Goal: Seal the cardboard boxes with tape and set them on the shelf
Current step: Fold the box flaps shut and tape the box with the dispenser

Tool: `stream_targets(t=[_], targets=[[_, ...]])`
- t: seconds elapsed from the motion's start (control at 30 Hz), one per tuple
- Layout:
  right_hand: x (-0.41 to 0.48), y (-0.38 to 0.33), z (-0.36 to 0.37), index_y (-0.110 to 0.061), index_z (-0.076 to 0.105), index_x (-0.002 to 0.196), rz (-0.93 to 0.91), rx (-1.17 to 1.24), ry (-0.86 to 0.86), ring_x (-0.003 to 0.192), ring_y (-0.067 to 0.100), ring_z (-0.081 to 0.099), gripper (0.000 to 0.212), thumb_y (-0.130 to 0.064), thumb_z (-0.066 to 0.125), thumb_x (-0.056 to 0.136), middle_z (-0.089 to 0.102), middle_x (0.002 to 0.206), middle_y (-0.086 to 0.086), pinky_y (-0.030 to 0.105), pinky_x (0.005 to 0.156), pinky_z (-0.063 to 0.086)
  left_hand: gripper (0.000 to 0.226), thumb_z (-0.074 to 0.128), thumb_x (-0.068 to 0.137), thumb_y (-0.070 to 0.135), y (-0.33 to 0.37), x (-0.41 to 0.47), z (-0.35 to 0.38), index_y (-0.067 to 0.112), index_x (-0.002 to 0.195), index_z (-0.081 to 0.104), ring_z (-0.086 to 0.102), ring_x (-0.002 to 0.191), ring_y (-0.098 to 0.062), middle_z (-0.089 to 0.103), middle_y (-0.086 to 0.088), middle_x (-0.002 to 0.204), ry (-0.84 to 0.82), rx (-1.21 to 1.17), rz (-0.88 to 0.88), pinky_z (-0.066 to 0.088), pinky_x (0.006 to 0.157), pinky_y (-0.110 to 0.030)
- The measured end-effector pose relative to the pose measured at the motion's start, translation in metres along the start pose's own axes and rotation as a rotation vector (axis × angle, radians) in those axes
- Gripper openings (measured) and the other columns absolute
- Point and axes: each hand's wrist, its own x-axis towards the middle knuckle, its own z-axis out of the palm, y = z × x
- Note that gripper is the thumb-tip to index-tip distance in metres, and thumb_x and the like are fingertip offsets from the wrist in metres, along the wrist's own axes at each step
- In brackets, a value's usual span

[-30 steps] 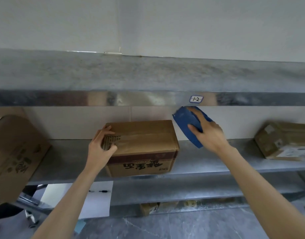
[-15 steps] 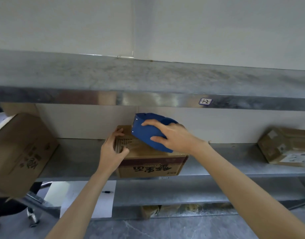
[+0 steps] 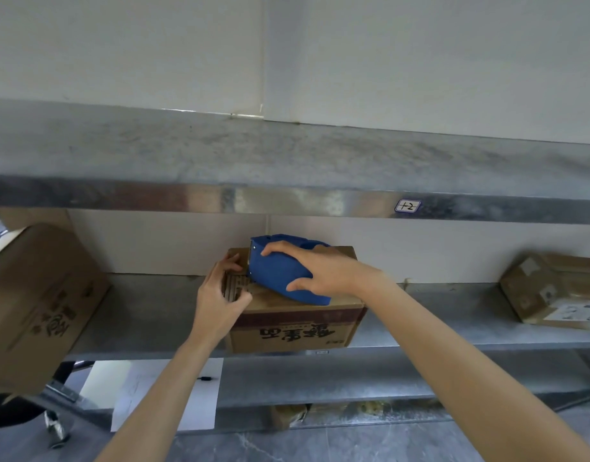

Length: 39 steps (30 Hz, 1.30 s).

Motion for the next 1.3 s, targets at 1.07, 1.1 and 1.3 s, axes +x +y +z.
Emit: stream_targets(t=[1.07,1.1,1.3], targets=[[-0.028,0.003,0.002,-0.050,0.036,0.142,-0.016,-0.132,0.299,0.043,0.009,0.038,0.059,-0.053,0.062,0.090,0.049,0.058,-0.007,0.034,0.053,0.048,0.019,0.069,0.090,0.027,0.028,0.047,-0.041,0.032,0.108,0.070,0.058,0.112,0.002,0.069,0.022,0.111,-0.212,0.070,-0.002,0.038,0.094,-0.014],[-0.030,0.002,0.001,-0.050,0.036,0.142,-0.028,-0.133,0.298,0.043,0.009,0.037,0.058,-0.053,0.062,0.089,0.048,0.058,-0.007,0.034,0.053,0.048,0.018,0.070,0.092,0.023,0.033,0.051,-0.043,0.032,0.108,0.070,0.060,0.110,0.004,0.070,0.023,0.109,-0.239,0.043,-0.014,0.040,0.094,-0.015],[-0.036,-0.003,-0.001,-0.054,0.029,0.139,-0.112,-0.128,0.273,0.045,0.016,0.040,0.059,-0.053,0.061,0.090,0.045,0.052,-0.001,0.034,0.049,0.044,0.025,0.067,0.093,0.012,0.058,0.061,-0.046,0.027,0.113,0.071,0.065,0.106,0.001,0.072,0.018,0.108,-0.432,-0.088,-0.025,0.048,0.091,-0.015]])
